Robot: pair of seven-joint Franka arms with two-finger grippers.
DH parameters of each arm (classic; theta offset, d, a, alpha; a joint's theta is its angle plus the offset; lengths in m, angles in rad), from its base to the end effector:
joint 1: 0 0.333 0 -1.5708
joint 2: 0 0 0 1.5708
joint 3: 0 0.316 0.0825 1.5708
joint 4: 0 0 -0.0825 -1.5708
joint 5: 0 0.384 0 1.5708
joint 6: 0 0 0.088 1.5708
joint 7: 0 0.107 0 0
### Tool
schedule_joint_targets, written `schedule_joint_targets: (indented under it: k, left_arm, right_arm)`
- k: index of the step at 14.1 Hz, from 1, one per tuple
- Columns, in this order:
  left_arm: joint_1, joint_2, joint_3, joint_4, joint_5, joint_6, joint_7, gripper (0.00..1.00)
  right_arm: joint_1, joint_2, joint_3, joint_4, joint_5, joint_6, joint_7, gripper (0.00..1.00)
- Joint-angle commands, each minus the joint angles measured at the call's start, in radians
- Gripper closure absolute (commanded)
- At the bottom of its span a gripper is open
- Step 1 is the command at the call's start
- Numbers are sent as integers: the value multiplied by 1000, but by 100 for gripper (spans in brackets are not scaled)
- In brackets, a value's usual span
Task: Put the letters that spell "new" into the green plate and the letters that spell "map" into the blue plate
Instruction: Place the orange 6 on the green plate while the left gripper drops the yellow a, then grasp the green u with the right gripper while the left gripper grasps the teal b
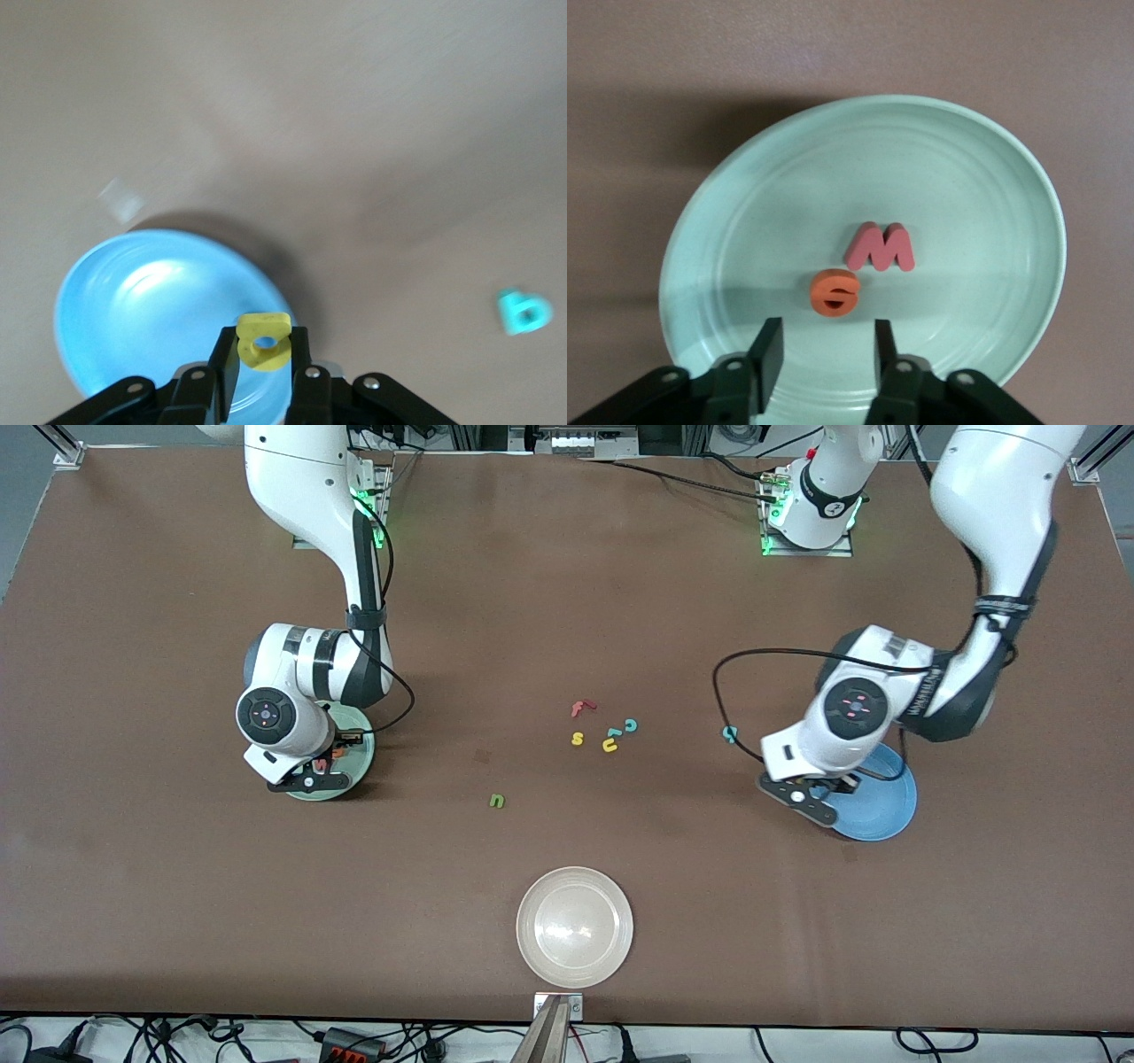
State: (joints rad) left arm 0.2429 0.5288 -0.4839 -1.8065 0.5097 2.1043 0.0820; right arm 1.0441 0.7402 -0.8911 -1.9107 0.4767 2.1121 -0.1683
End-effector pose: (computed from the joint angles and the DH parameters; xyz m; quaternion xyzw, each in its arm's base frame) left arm 0.6251 -0.1078 0.2669 -0.9520 0.2847 0.0641 0.0927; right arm 0.5833 0.1301 0.2108 0.9894 0.0439 -0.1011 0.0950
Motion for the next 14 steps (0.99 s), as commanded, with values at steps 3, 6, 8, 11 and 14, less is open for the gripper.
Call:
schedule_joint_targets:
  k: [3, 6, 8, 11, 14]
  left_arm:
    - [169, 86, -35, -16, -65, 34, 125, 87]
    - [237, 100, -97, -33, -73, 62, 131, 0]
    - [240, 94, -122, -36, -79, 57, 118, 0]
    - [279, 77, -324, -36, -89, -70, -109, 0]
    - [253, 88, -435, -59, -85, -87, -452, 0]
  right_arm:
    - [28, -35, 29, 128, 28, 6, -28, 0]
    - [25, -3, 78, 231, 172, 9, 38, 0]
    - [27, 37, 84, 274, 224, 12, 100, 0]
    - [19, 103, 129, 349, 221, 26, 263, 0]
    - [24, 197, 136, 464, 221, 26, 418, 0]
